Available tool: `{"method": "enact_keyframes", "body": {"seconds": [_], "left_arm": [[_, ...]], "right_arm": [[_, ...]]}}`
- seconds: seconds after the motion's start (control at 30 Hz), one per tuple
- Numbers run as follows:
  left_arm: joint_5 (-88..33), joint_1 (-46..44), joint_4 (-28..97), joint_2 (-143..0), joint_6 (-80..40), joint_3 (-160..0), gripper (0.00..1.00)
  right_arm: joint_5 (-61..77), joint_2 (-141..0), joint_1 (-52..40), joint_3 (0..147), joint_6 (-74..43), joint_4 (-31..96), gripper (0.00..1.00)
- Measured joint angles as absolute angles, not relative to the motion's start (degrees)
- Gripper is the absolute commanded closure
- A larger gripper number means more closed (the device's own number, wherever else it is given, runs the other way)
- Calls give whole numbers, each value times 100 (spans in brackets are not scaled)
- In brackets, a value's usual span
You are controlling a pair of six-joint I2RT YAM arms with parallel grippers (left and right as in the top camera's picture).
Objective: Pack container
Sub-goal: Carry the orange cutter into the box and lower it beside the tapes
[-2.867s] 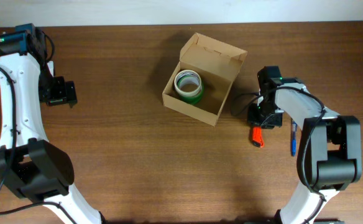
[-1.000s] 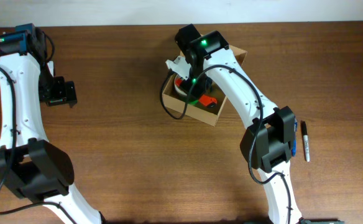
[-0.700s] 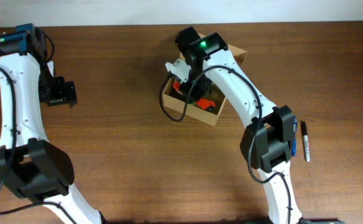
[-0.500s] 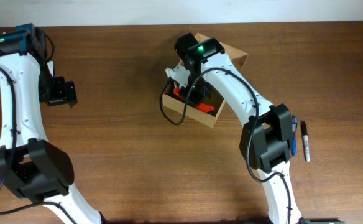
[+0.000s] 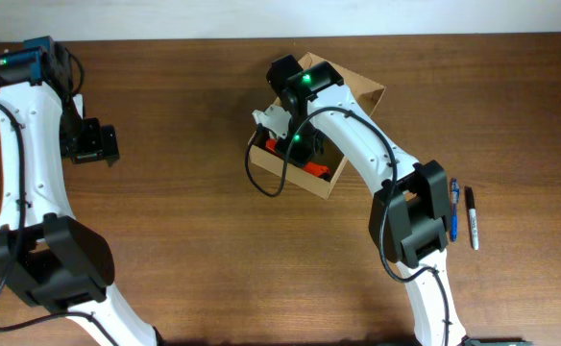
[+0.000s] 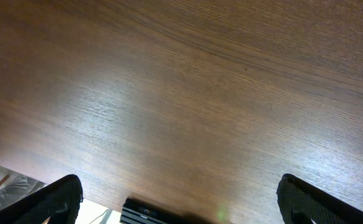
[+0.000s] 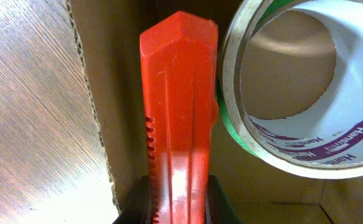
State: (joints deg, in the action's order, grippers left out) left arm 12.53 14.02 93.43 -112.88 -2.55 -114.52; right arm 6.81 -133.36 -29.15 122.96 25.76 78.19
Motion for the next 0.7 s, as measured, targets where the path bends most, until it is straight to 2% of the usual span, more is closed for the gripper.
{"method": "enact_keyframes", "body": {"seconds": [0.5,0.63,0.7], "left_arm": [[1251,1402,9343,-11288,-255,-11452,0],[1251,1402,9343,-11288,-255,-11452,0],[1253,1402,9343,-11288,-255,-11452,0]], "right_arm": [[768,-13336,-3098,12296,2762,7865,91],[768,-13336,-3107,12296,2766,7863,85],[770,-13336,-3107,12296,2757,7865,76]]}}
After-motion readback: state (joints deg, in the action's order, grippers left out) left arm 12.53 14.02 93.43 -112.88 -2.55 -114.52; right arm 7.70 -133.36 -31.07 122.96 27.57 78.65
